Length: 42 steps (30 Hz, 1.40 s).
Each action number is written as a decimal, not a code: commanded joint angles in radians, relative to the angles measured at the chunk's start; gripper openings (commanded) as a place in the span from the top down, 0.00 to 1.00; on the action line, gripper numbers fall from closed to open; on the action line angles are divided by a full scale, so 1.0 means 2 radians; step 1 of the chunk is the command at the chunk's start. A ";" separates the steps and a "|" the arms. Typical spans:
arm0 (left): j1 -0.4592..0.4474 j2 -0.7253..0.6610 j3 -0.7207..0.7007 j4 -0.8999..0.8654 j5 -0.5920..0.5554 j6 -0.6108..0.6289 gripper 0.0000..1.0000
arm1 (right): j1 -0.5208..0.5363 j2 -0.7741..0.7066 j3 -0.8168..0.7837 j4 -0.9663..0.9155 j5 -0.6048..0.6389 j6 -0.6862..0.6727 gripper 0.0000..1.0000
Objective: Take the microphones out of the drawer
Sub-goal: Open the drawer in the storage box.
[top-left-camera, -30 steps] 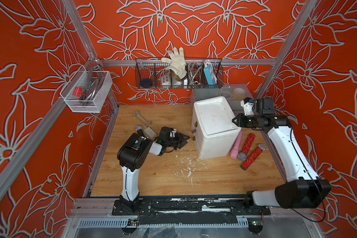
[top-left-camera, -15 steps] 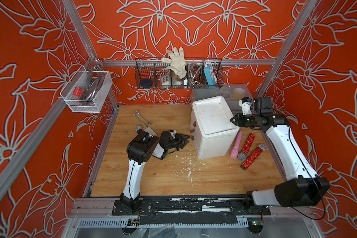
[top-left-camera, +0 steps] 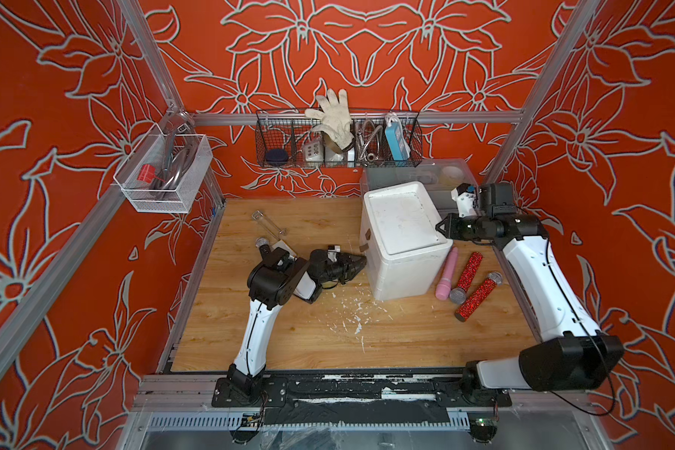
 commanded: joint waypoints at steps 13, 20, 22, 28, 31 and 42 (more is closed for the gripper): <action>-0.008 0.026 0.027 -0.006 -0.012 -0.004 0.79 | 0.014 0.017 0.002 -0.015 -0.043 0.020 0.99; -0.008 0.021 0.027 -0.012 -0.008 0.001 1.00 | 0.014 0.018 0.005 -0.015 -0.044 0.020 0.99; -0.008 0.021 0.025 -0.010 -0.009 0.000 1.00 | 0.014 0.018 0.005 -0.017 -0.043 0.019 0.99; 0.000 0.004 0.012 -0.009 -0.005 0.007 1.00 | 0.014 0.019 0.008 -0.023 -0.021 0.019 1.00; 0.012 -0.012 0.000 -0.018 0.001 0.020 1.00 | 0.014 0.018 0.008 -0.020 -0.009 0.027 1.00; 0.057 -0.044 -0.049 -0.007 0.021 0.031 1.00 | 0.014 0.026 0.030 -0.034 0.035 0.028 1.00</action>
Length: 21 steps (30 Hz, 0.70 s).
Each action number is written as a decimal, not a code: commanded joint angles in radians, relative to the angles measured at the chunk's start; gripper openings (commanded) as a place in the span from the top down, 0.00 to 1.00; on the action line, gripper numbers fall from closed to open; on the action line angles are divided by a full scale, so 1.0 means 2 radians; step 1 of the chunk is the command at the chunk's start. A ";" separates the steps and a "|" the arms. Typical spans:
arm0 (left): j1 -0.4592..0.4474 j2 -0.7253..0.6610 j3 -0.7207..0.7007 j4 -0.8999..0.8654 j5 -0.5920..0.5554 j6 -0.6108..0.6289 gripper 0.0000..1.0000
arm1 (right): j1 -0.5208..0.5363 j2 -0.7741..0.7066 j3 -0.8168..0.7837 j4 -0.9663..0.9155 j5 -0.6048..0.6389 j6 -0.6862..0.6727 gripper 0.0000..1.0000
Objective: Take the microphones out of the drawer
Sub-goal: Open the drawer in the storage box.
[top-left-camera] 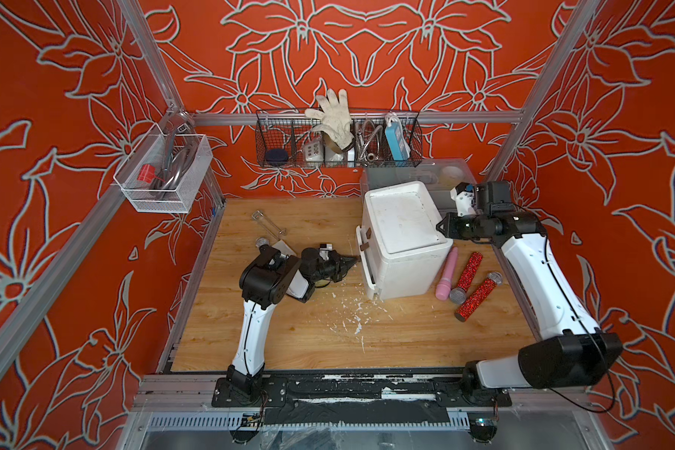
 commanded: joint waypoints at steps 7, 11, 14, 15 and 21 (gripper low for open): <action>0.047 -0.040 -0.042 -0.002 0.023 0.023 1.00 | 0.004 0.016 0.018 -0.021 0.027 0.021 1.00; 0.063 -0.060 -0.062 -0.005 0.027 0.030 1.00 | 0.003 0.016 0.022 -0.022 0.034 0.019 1.00; 0.072 -0.077 -0.081 -0.010 0.025 0.039 1.00 | 0.003 0.017 0.024 -0.022 0.035 0.018 1.00; 0.074 -0.083 -0.086 -0.013 0.026 0.042 1.00 | 0.002 0.017 0.024 -0.024 0.037 0.017 1.00; 0.090 -0.111 -0.112 -0.025 0.027 0.055 1.00 | 0.002 0.014 0.024 -0.026 0.043 0.013 1.00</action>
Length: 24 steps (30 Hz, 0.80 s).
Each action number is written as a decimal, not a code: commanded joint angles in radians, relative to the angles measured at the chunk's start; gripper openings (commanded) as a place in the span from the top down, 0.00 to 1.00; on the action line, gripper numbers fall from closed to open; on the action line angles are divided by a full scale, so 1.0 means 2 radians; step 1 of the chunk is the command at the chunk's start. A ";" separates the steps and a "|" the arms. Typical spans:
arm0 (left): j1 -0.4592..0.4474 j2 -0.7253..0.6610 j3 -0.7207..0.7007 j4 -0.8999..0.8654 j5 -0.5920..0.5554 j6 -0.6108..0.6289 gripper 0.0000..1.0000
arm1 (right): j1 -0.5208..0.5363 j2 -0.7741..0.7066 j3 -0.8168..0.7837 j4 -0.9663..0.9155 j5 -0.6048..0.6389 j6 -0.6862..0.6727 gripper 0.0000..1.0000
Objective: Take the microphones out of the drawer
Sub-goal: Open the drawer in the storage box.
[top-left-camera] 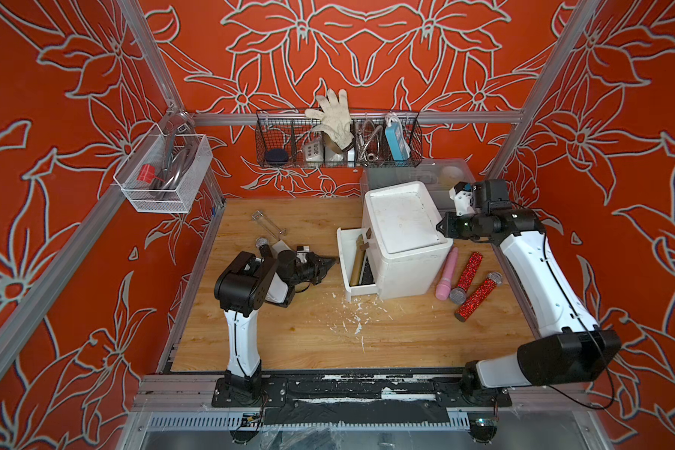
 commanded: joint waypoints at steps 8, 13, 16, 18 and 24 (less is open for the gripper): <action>0.050 -0.053 -0.048 -0.019 0.007 0.032 1.00 | -0.002 0.006 0.011 -0.011 0.018 0.015 1.00; 0.060 -0.079 -0.060 -0.048 0.008 0.052 1.00 | -0.002 0.006 0.011 -0.011 0.017 0.016 1.00; 0.062 -0.090 -0.059 -0.066 0.008 0.062 1.00 | -0.002 0.006 0.011 -0.012 0.014 0.016 1.00; 0.062 -0.090 -0.053 -0.075 0.014 0.065 1.00 | -0.002 0.006 0.011 -0.011 0.012 0.016 1.00; 0.062 -0.105 -0.044 -0.114 0.027 0.073 0.49 | -0.002 0.008 0.011 -0.010 0.007 0.019 1.00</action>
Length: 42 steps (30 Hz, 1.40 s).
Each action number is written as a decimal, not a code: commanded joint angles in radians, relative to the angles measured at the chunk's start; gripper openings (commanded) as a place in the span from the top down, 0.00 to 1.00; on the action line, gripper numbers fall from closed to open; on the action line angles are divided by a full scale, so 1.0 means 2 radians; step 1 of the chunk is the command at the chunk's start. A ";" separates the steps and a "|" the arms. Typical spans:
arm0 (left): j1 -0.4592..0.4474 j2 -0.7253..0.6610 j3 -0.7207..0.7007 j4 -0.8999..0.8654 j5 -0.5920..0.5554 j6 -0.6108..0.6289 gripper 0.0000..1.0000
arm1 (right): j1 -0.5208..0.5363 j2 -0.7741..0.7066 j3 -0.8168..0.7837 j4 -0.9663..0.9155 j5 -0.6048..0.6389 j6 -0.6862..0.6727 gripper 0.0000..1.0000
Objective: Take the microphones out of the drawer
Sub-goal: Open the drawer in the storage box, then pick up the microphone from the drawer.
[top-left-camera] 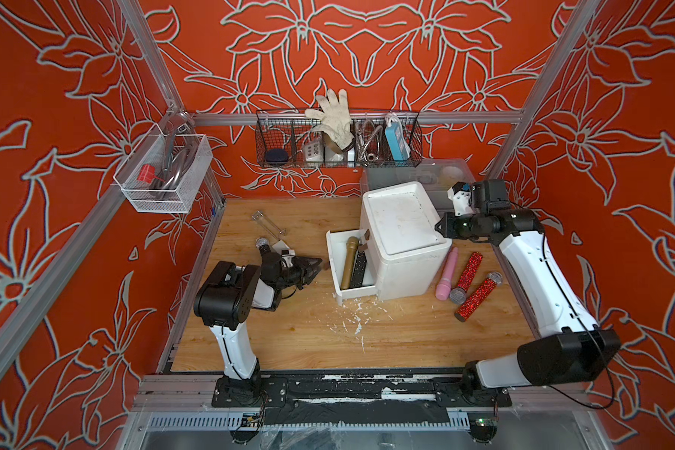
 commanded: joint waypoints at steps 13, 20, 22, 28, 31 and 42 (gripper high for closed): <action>0.002 -0.204 0.132 -0.512 -0.027 0.270 0.31 | -0.005 0.012 0.026 -0.014 -0.008 0.019 0.85; -0.059 -0.190 0.287 -0.758 -0.094 0.419 0.32 | -0.005 0.015 0.044 -0.018 -0.013 0.016 0.96; -0.082 -0.180 0.317 -0.788 -0.123 0.439 0.32 | -0.005 0.015 0.044 -0.020 -0.013 0.014 0.99; -0.153 -0.129 0.393 -0.856 -0.201 0.486 0.33 | -0.005 0.016 0.042 -0.018 -0.016 0.011 0.99; -0.187 -0.095 0.425 -0.883 -0.248 0.506 0.36 | -0.005 0.015 0.039 -0.016 -0.019 0.012 0.99; -0.237 0.026 0.527 -0.929 -0.331 0.563 0.41 | -0.005 0.008 0.023 -0.009 -0.029 0.015 1.00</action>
